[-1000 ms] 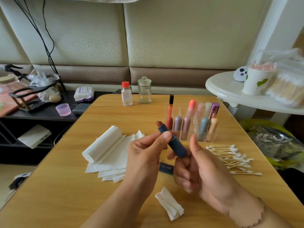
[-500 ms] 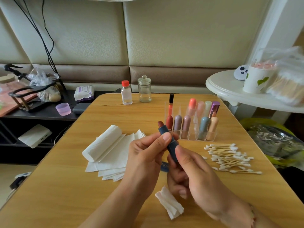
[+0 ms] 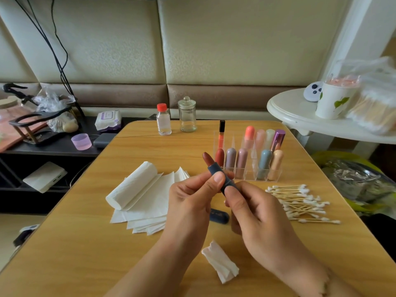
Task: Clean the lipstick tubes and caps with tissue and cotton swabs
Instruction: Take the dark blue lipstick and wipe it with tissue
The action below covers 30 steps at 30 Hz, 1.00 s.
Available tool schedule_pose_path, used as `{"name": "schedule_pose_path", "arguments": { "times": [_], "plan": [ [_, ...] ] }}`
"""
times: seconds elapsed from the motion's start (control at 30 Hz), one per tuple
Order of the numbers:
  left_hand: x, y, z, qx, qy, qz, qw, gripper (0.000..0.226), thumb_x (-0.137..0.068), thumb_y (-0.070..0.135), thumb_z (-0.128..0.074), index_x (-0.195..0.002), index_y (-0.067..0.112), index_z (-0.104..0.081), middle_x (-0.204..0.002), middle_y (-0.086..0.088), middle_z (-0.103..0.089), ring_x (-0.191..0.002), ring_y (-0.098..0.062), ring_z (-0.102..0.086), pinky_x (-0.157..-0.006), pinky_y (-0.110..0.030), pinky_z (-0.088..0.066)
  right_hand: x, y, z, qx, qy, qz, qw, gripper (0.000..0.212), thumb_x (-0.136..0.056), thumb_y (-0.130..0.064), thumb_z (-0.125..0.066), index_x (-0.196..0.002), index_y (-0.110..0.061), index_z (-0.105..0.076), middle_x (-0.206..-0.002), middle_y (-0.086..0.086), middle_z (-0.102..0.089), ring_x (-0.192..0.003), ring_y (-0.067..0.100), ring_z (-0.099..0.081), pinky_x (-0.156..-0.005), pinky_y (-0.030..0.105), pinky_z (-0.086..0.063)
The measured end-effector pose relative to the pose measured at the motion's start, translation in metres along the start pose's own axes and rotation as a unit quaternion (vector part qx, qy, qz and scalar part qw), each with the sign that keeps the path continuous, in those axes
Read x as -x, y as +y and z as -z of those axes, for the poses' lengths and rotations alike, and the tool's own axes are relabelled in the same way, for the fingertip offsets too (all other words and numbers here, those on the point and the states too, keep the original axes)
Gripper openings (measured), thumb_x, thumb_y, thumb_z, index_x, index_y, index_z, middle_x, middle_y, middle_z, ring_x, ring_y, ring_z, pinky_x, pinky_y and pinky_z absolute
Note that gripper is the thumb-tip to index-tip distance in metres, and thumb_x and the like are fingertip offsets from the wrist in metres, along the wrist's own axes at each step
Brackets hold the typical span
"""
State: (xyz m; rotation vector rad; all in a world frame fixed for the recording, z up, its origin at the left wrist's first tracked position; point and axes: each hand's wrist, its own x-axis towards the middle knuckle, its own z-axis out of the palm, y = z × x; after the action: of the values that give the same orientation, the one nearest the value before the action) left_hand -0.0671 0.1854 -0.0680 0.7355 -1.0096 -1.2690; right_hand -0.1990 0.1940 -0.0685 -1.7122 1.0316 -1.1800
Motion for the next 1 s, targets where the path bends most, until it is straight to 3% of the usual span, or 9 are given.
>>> {"name": "schedule_pose_path", "arguments": {
  "times": [0.1,0.2,0.27,0.37,0.43,0.57,0.7,0.9,1.0],
  "plan": [
    [0.0,0.001,0.001,0.017,-0.019,0.001,1.0,0.032,-0.076,0.033,-0.071,-0.087,0.003,-0.075,-0.077,-0.013,-0.066,-0.07,-0.018,-0.06,-0.069,-0.03,-0.049,0.0,-0.002,0.0,-0.133,-0.06,-0.11,0.983,0.052,-0.099,-0.062,-0.039,-0.074,-0.017,-0.05,-0.051,-0.004,-0.032,-0.045,0.013,-0.031,-0.047,0.027,-0.025],
    [0.0,0.003,0.004,0.017,-0.036,0.004,0.999,0.037,-0.073,0.036,-0.076,-0.089,0.002,-0.075,-0.069,-0.012,-0.068,-0.059,-0.014,-0.063,-0.074,-0.032,-0.048,-0.001,-0.009,0.008,-0.369,-0.17,-0.251,0.879,0.055,-0.096,-0.063,-0.043,-0.074,-0.013,-0.051,-0.056,0.0,-0.019,-0.041,0.012,-0.023,-0.041,0.022,-0.021],
    [-0.001,0.001,0.006,-0.001,-0.044,0.003,0.999,0.047,-0.073,0.045,-0.079,-0.092,0.002,-0.075,-0.069,-0.012,-0.068,-0.063,-0.017,-0.063,-0.084,-0.04,-0.047,-0.002,-0.006,0.013,-0.408,-0.204,-0.252,0.854,0.049,-0.09,-0.06,-0.046,-0.071,-0.015,-0.054,-0.055,-0.002,-0.019,-0.039,0.01,-0.024,-0.039,0.019,-0.024],
    [-0.002,0.003,0.005,-0.087,-0.061,0.001,0.994,0.06,-0.074,0.062,-0.072,-0.101,0.009,-0.076,-0.082,-0.011,-0.072,-0.08,-0.023,-0.063,-0.08,-0.041,-0.051,-0.004,-0.003,0.02,-0.347,-0.144,-0.206,0.903,0.051,-0.085,-0.063,-0.047,-0.069,-0.016,-0.056,-0.055,0.0,-0.02,-0.041,0.014,-0.025,-0.041,0.023,-0.022],
    [-0.001,0.011,0.008,-0.229,-0.11,-0.028,0.967,0.061,-0.074,0.068,-0.066,-0.109,0.019,-0.074,-0.098,0.001,-0.074,-0.093,-0.016,-0.067,-0.079,-0.037,-0.056,-0.006,-0.002,0.025,-0.334,-0.084,-0.156,0.926,0.055,-0.086,-0.067,-0.049,-0.071,-0.015,-0.056,-0.056,0.001,-0.021,-0.042,0.014,-0.025,-0.042,0.024,-0.023],
    [0.0,0.037,0.014,-0.446,-0.314,-0.003,0.838,0.045,-0.072,0.044,-0.082,-0.111,0.027,-0.07,-0.099,0.009,-0.066,-0.098,-0.011,-0.06,-0.084,-0.024,-0.049,-0.011,0.0,0.039,-0.373,0.016,-0.159,0.914,0.055,-0.093,-0.06,-0.038,-0.066,-0.016,-0.055,-0.057,0.0,-0.022,-0.043,0.01,-0.019,-0.043,0.024,-0.014],
    [0.001,0.043,0.018,-0.563,-0.356,-0.043,0.745,0.045,-0.066,0.045,-0.087,-0.106,0.034,-0.07,-0.1,0.017,-0.059,-0.109,-0.008,-0.049,-0.088,-0.019,-0.043,-0.012,0.001,0.046,-0.371,0.039,-0.148,0.916,0.055,-0.095,-0.058,-0.032,-0.067,-0.016,-0.053,-0.056,0.0,-0.021,-0.043,0.012,-0.019,-0.044,0.027,-0.011],
    [0.005,0.036,0.02,-0.611,-0.395,-0.041,0.685,0.023,-0.075,0.052,-0.076,-0.092,0.037,-0.076,-0.094,0.021,-0.047,-0.104,-0.005,-0.038,-0.092,-0.023,-0.032,-0.011,0.004,0.046,-0.35,0.032,-0.137,0.926,0.057,-0.098,-0.06,-0.03,-0.067,-0.017,-0.054,-0.057,0.0,-0.023,-0.043,0.012,-0.02,-0.043,0.026,-0.014],
    [0.004,0.036,0.016,-0.592,-0.388,-0.058,0.704,0.009,-0.081,0.039,-0.075,-0.084,0.031,-0.074,-0.092,0.019,-0.055,-0.101,-0.006,-0.044,-0.088,-0.019,-0.036,-0.011,0.005,0.041,-0.341,0.024,-0.118,0.933,0.056,-0.091,-0.069,-0.043,-0.067,-0.02,-0.057,-0.056,-0.002,-0.025,-0.043,0.011,-0.023,-0.041,0.021,-0.021]
  ]
}}
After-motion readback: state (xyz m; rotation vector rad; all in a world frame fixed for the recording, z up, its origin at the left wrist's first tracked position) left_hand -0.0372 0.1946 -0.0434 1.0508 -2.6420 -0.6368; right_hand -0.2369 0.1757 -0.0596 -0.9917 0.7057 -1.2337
